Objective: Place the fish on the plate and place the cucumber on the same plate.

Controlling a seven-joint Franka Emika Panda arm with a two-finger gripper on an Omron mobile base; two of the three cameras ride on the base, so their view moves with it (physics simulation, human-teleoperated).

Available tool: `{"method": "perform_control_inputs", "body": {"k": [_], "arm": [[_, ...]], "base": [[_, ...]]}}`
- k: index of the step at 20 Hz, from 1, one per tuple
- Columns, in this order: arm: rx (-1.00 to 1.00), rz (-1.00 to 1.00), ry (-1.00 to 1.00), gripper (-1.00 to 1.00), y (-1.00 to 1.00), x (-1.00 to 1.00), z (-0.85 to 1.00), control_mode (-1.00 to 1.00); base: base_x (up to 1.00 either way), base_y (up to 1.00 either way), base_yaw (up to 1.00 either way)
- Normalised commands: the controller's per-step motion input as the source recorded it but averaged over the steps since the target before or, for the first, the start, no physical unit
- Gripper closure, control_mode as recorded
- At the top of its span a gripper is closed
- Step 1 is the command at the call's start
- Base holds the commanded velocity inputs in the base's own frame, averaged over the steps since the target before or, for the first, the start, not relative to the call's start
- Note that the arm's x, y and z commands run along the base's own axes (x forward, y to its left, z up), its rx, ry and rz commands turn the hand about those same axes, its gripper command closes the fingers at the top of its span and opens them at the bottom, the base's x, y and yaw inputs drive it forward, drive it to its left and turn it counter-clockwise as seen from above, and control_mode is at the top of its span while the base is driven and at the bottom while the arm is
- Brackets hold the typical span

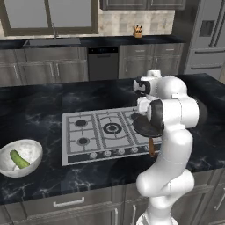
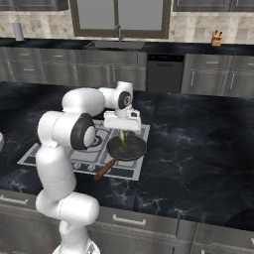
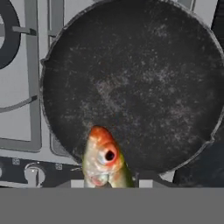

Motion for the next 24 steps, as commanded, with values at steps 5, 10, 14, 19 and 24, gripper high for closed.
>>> {"method": "perform_control_inputs", "body": {"k": [5, 10, 14, 19, 24], "arm": [[0.02, -0.08, 0.00, 1.00, 0.05, -1.00, 0.79, -1.00], [0.00, 0.00, 0.00, 1.00, 0.17, -1.00, 0.79, -1.00], [-0.02, 0.00, -0.12, 1.00, 0.18, -1.00, 0.10, -1.00], [-0.14, 0.00, -0.13, 1.00, 0.09, -0.53, 0.00, -1.00], [-0.03, 0.00, -0.02, 1.00, 0.00, -0.11, 0.00, -1.00]], "base": [[0.00, 0.00, 0.00], [0.00, 0.00, 0.00], [0.00, 0.00, 0.00], [0.00, 0.00, 0.00], [0.00, 0.00, 0.00]]}}
